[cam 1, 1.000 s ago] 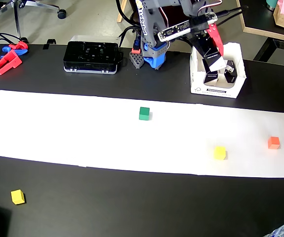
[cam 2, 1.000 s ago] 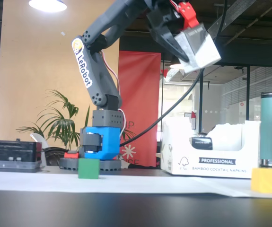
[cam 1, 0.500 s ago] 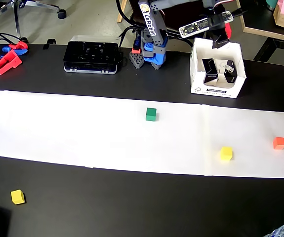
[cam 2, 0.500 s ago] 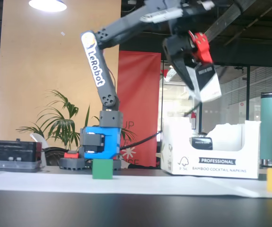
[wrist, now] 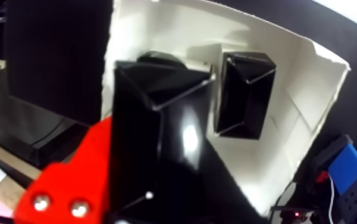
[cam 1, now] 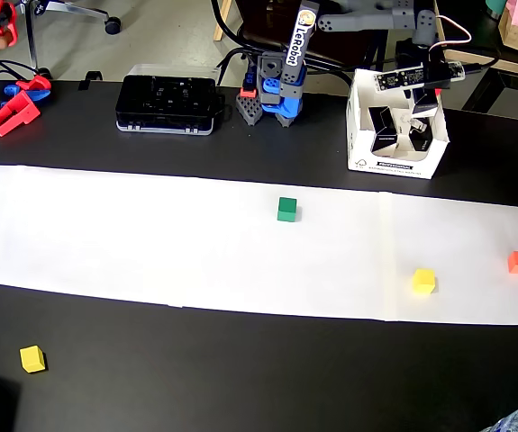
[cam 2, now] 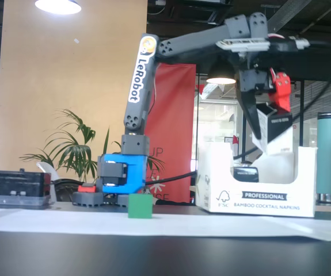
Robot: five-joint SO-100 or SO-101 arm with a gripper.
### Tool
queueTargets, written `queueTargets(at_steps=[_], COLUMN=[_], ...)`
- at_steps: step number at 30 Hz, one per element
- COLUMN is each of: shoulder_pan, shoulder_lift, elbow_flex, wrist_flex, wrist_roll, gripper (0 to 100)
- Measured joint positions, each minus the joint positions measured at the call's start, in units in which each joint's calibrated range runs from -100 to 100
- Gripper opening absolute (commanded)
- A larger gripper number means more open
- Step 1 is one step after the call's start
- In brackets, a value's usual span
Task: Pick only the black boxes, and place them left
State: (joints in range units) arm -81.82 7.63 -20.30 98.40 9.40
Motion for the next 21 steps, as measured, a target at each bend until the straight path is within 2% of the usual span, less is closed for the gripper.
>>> queueTargets(at_steps=[5,14,17,21], shoulder_pan=[0.0,1.4,3.9,6.6], shoulder_lift=[3.0,3.6,3.6,3.7], elbow_flex=[-0.2,5.0,8.0,9.6], wrist_flex=[-2.9,-9.2,-10.5,-10.8], wrist_roll=[0.5,5.6,6.9,8.1], gripper=[13,14,23,44])
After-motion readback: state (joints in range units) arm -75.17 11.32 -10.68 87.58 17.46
